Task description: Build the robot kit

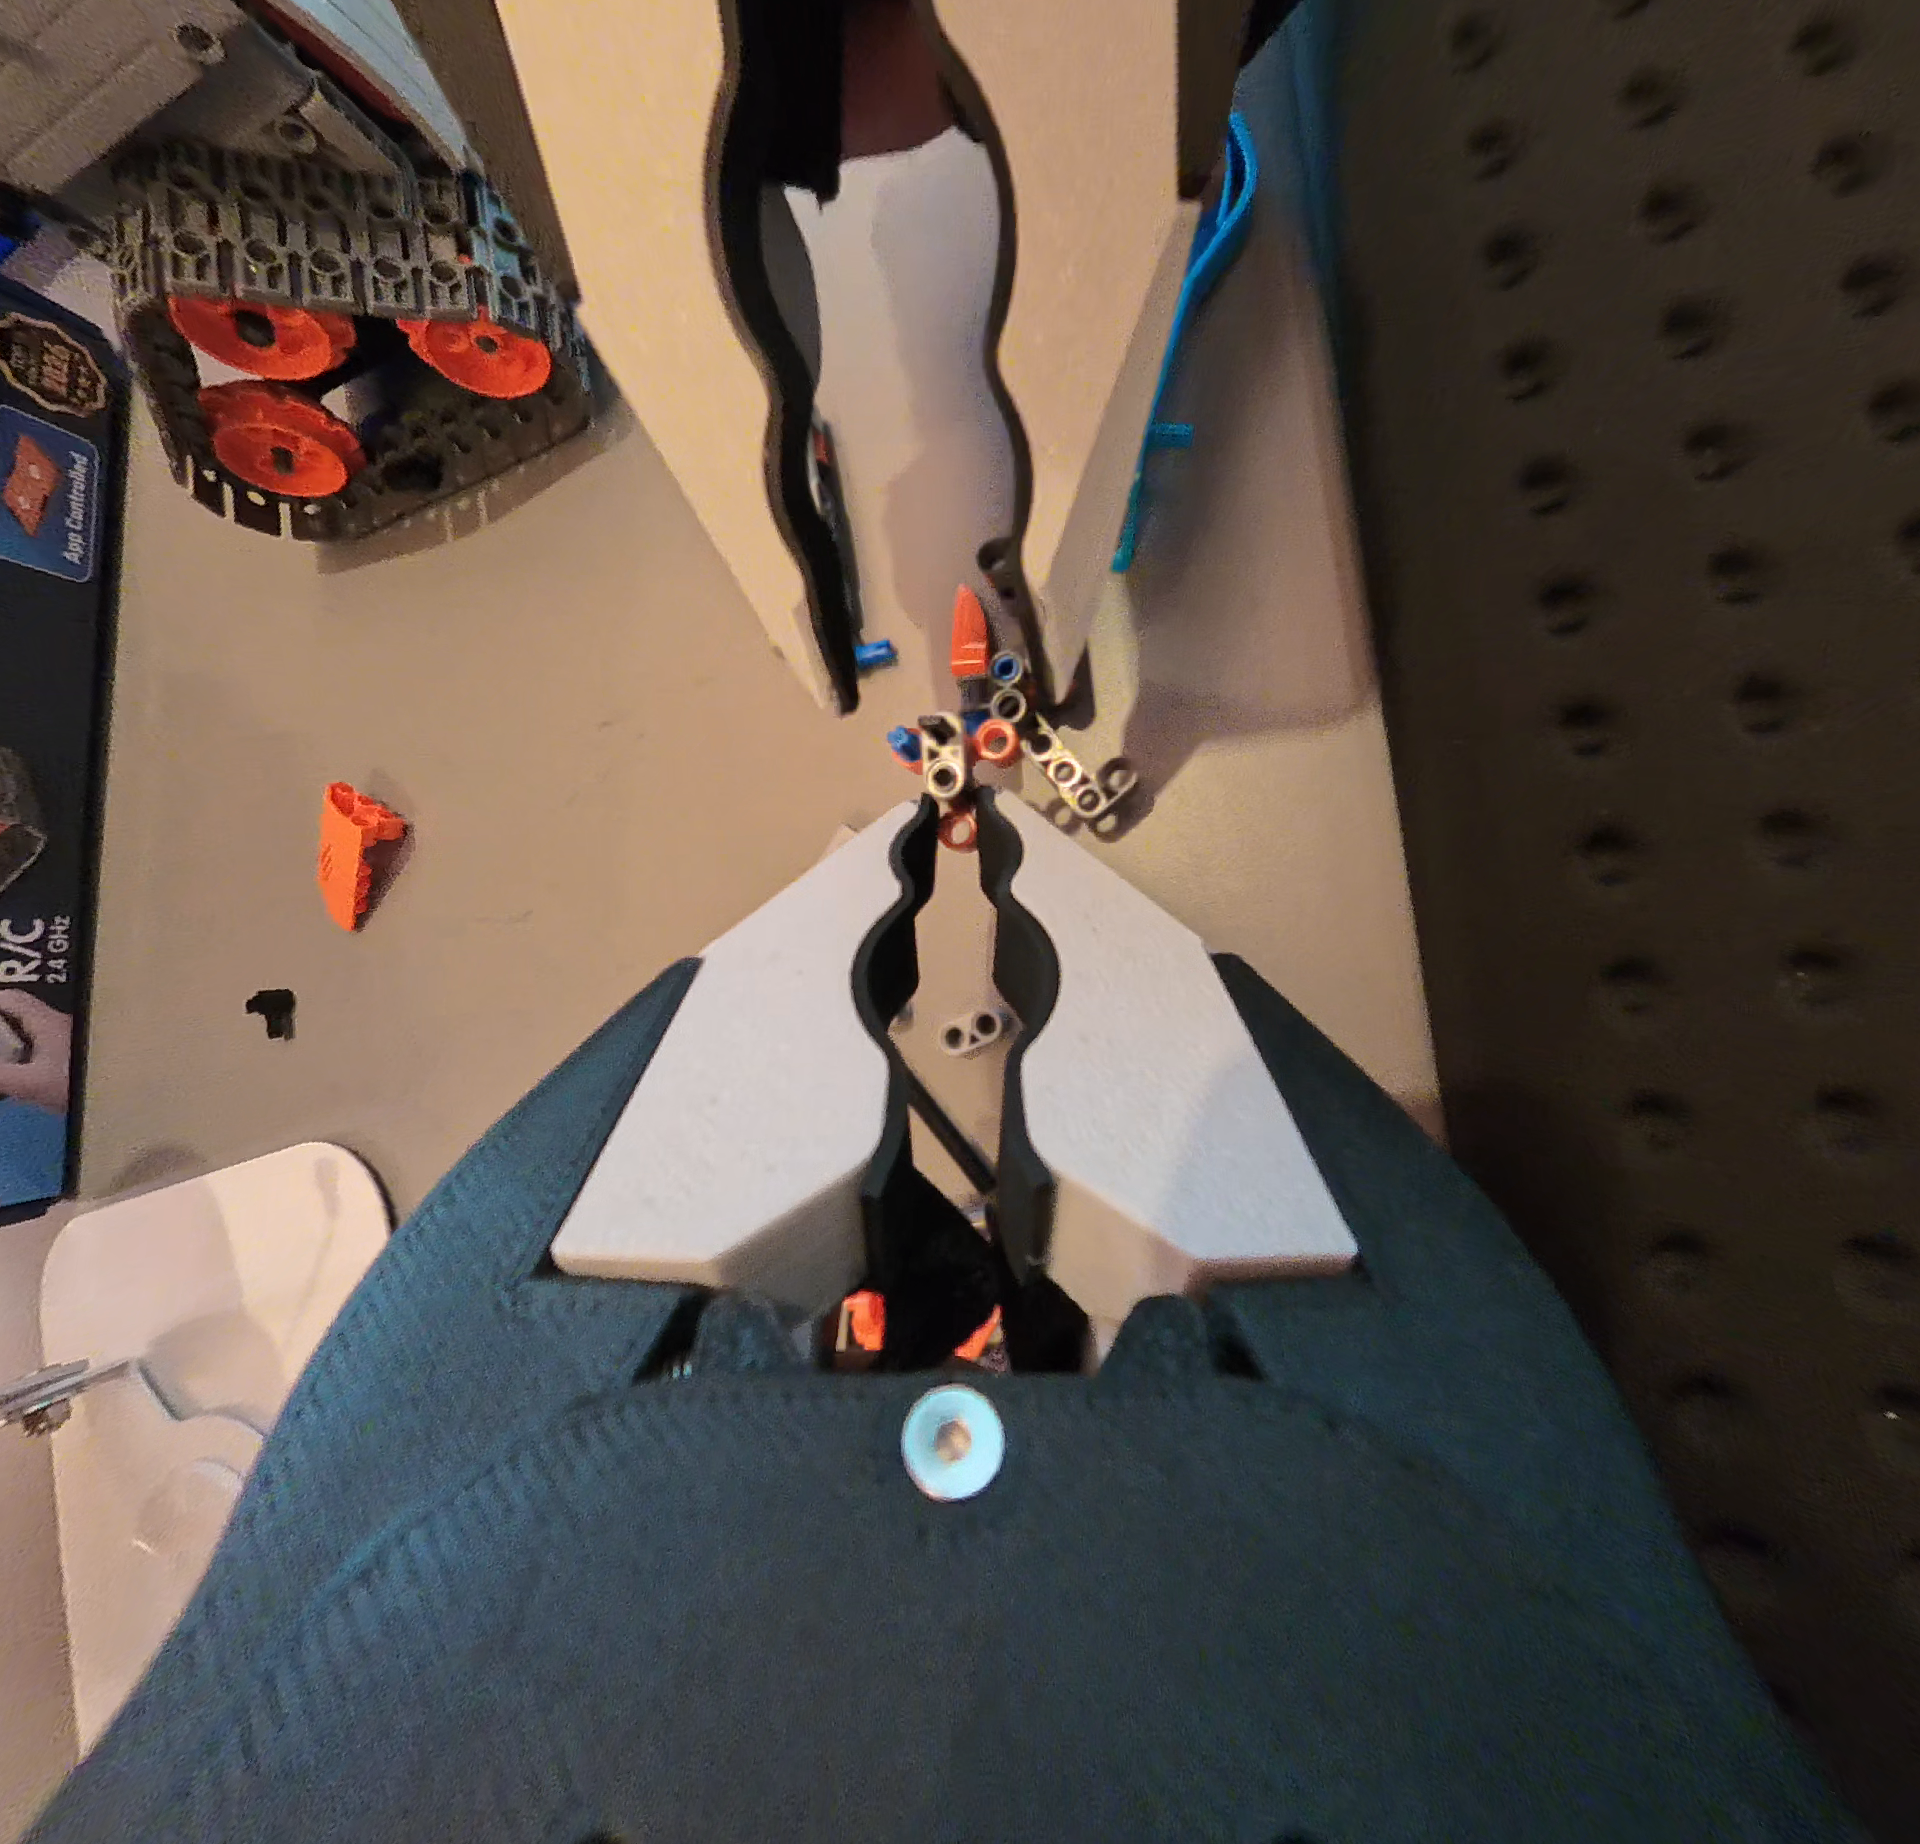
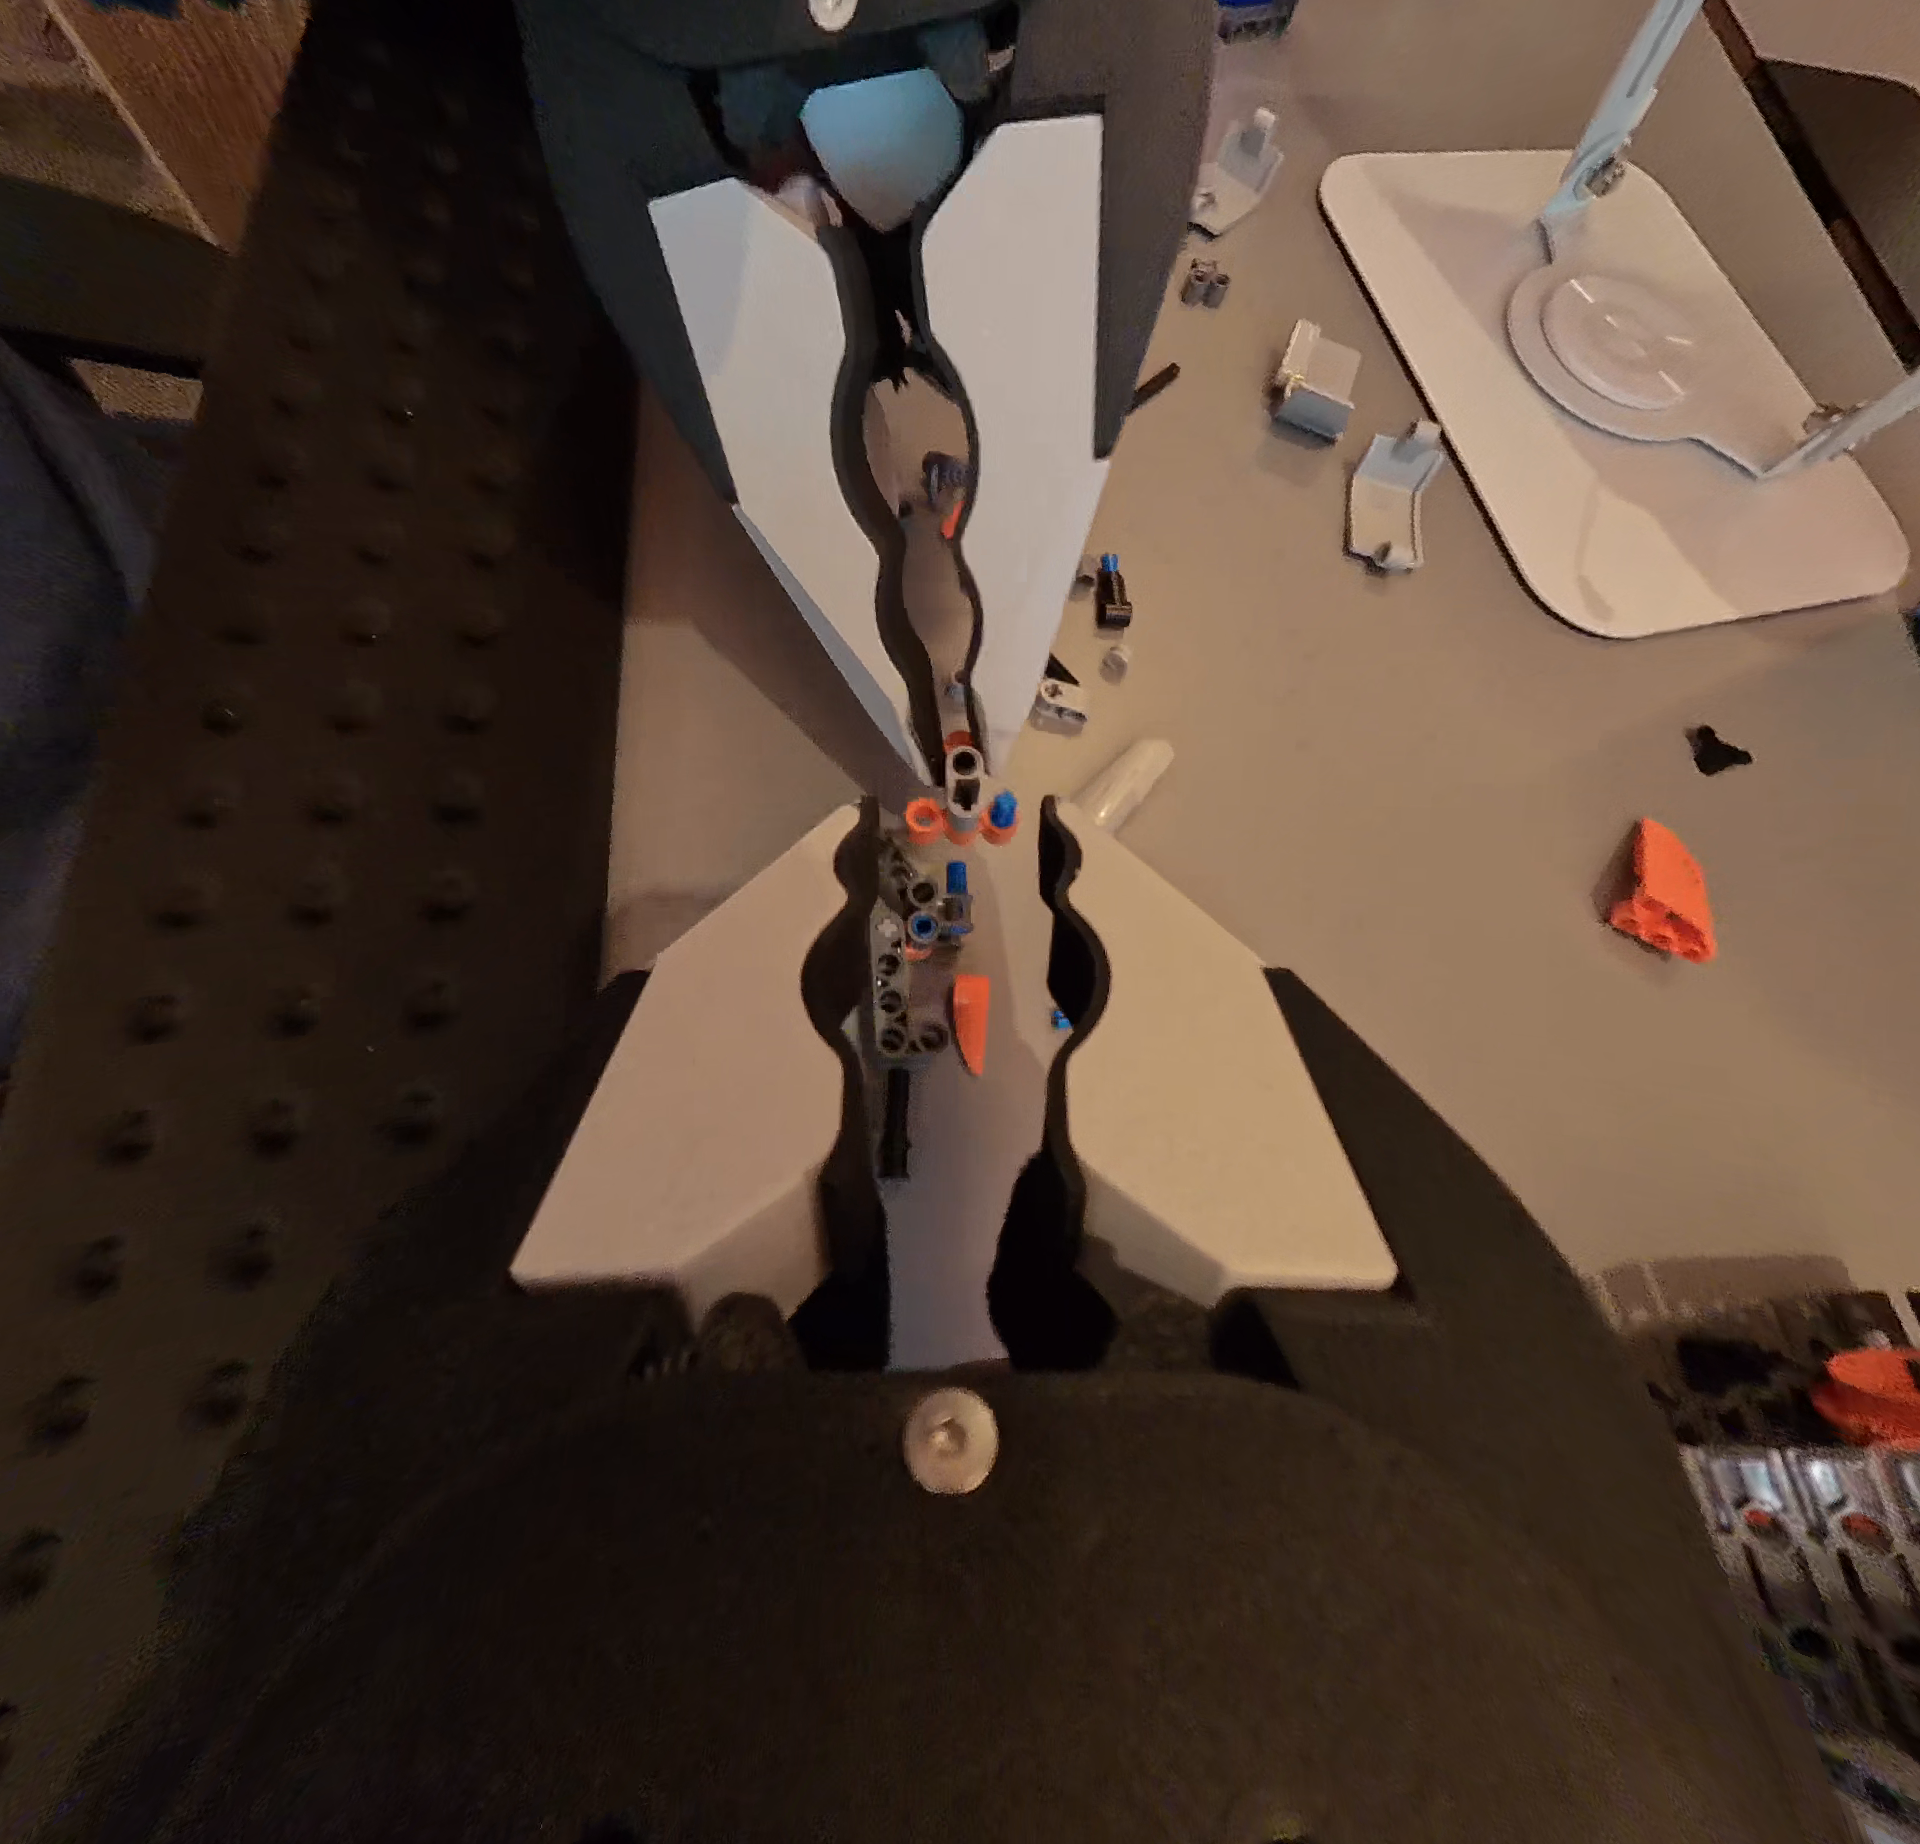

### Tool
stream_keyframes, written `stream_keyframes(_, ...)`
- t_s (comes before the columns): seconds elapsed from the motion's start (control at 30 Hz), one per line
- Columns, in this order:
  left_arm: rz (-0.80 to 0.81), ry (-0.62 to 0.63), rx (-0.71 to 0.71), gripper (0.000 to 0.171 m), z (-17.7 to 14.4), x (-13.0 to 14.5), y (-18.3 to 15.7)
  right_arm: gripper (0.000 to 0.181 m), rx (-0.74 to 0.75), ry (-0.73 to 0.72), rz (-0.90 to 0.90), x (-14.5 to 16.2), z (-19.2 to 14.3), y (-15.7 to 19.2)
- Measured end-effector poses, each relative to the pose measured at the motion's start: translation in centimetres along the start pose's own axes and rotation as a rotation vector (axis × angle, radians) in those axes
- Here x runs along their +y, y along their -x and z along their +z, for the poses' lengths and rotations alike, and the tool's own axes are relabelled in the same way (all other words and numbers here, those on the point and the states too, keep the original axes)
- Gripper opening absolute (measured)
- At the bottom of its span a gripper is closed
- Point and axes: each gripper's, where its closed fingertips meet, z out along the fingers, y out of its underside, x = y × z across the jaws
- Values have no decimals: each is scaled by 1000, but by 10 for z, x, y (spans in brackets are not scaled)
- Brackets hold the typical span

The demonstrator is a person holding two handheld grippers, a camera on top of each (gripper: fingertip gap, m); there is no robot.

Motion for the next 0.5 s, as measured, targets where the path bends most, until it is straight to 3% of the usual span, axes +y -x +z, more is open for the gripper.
stream_keyframes(0.13, -64, -70, 41, 5, -8, -13, 0, 33, 55, 47, -128, -1, 6, -1)
stream_keyframes(0.27, -100, -111, 37, 5, -14, -17, 5, 24, 125, 53, -205, -4, 8, -5)
stream_keyframes(0.37, -143, -187, 4, 7, -22, -25, 14, 23, 148, -26, -166, -13, 2, -10)
stream_keyframes(0.43, -185, -253, -35, 22, -30, -29, 22, 23, 148, -118, -104, -22, -7, -14)
stream_keyframes(0.5, -225, -336, -35, 23, -38, -35, 24, 23, 125, -202, -61, -30, -14, -13)
